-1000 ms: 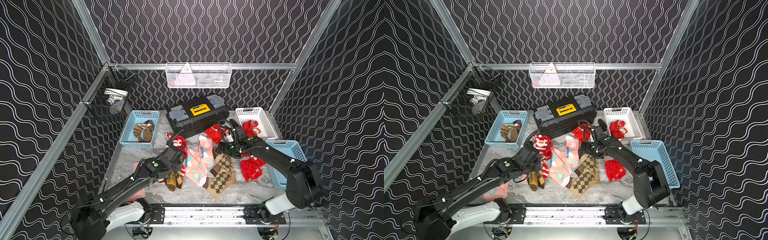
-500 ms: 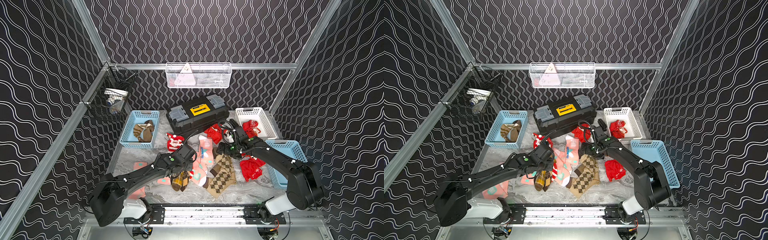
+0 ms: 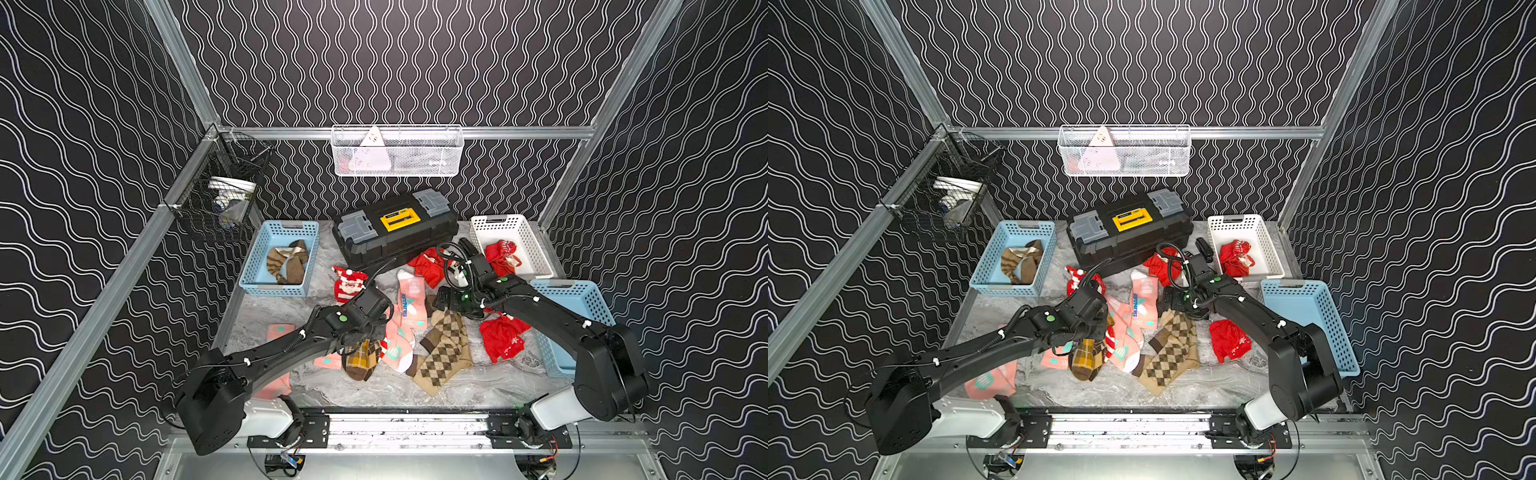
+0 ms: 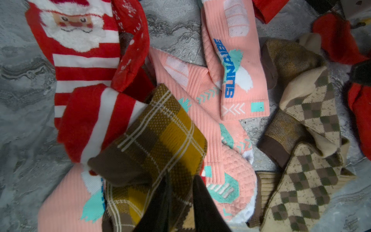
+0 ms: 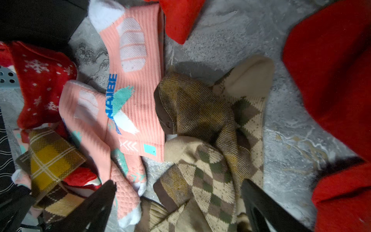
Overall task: Sort the socks into the basket by color
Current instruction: Adjust the sock at the center of the board, then pick up the sock at the center of the board.
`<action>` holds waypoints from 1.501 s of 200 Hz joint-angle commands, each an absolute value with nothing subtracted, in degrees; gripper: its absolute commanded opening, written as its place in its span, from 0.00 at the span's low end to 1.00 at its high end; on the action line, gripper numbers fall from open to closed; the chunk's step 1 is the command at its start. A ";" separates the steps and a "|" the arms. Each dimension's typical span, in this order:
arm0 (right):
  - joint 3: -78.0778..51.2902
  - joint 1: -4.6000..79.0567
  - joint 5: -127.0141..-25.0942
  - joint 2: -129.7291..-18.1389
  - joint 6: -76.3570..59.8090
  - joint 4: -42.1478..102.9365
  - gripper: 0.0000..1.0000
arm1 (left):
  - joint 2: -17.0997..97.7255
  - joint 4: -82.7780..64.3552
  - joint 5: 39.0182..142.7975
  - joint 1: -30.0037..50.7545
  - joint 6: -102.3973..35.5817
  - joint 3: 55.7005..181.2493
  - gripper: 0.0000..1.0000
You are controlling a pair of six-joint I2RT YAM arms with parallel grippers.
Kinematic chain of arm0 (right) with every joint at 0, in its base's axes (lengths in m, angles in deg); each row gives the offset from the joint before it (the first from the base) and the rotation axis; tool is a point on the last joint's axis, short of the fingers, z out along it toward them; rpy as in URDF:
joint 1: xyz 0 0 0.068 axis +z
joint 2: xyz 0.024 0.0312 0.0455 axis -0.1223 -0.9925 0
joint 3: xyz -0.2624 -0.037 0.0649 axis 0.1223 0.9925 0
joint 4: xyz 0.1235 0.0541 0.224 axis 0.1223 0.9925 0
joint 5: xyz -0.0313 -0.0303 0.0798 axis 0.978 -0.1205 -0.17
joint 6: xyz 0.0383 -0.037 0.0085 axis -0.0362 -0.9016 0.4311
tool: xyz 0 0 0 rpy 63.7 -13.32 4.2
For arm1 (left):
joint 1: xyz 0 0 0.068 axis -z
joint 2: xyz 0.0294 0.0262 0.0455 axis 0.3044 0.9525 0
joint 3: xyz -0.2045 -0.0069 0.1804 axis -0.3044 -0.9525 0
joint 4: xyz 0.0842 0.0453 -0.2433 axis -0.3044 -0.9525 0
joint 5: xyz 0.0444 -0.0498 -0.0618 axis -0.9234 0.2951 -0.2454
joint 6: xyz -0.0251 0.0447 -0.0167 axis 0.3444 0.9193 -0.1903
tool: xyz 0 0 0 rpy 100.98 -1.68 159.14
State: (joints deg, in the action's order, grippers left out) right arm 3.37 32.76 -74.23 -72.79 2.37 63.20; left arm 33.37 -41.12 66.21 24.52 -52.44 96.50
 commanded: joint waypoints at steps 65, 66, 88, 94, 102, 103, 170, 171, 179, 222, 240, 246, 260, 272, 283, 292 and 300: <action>3.94 32.78 -74.29 -72.54 3.68 61.85 0.99 | 37.02 -51.93 58.58 29.13 -52.81 101.00 0.60; 3.94 32.78 -74.27 -72.57 3.69 61.85 0.99 | 37.16 -51.96 58.48 29.17 -52.78 101.04 0.60; 3.94 32.78 -74.10 -72.53 3.61 62.02 0.99 | 40.41 -51.81 57.21 29.21 -51.33 102.08 0.57; 4.08 32.77 -74.00 -72.45 3.53 62.02 0.99 | 41.20 -51.80 56.59 29.24 -50.89 102.48 0.56; 4.18 32.78 -73.95 -72.34 3.52 62.02 0.99 | 42.04 -51.64 55.90 29.22 -50.37 103.13 0.53; 4.24 32.73 -73.93 -72.34 3.52 62.02 0.99 | 42.13 -51.63 55.82 29.21 -50.29 103.21 0.53; 4.73 32.78 -74.16 -72.43 3.78 61.31 0.99 | 43.23 -48.06 53.59 30.17 -46.95 105.71 0.34; 4.78 32.78 -74.16 -72.43 3.74 61.31 0.99 | 43.25 -48.04 53.56 30.22 -46.95 105.64 0.34; 4.74 32.77 -74.20 -72.60 3.71 61.32 0.99 | 43.76 -48.00 53.37 30.20 -46.99 105.58 0.30; 4.82 32.78 -74.15 -72.81 3.53 61.34 0.99 | 44.22 -48.37 52.64 30.26 -47.37 104.88 0.30; 4.83 32.76 -74.42 -73.04 3.60 61.06 0.99 | 44.19 -48.00 52.65 30.27 -46.99 104.65 0.22; 4.83 32.78 -74.51 -73.12 3.65 60.97 0.99 | 44.18 -47.83 52.66 30.26 -46.95 104.55 0.14; 4.75 32.78 -74.59 -73.23 3.70 60.88 0.99 | 43.92 -47.21 52.73 30.27 -46.86 104.29 0.04; 4.76 32.78 -74.53 -73.26 3.61 60.96 0.99 | 43.90 -46.97 52.86 30.28 -46.62 104.33 0.00; 4.75 32.78 -74.55 -73.23 3.58 60.96 0.99 | 43.76 -46.84 52.84 30.27 -46.55 104.36 0.00; 4.75 32.78 -74.52 -73.25 3.61 60.96 0.99 | 43.15 -46.52 52.91 30.31 -46.35 104.19 0.00; 4.75 32.78 -74.51 -73.13 3.61 60.96 0.99 | 42.26 -46.31 53.01 30.36 -46.31 104.08 0.00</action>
State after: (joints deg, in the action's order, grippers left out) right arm 4.75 32.74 -74.47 -73.16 3.27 61.69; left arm 43.95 -47.76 53.64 30.26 -47.34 104.46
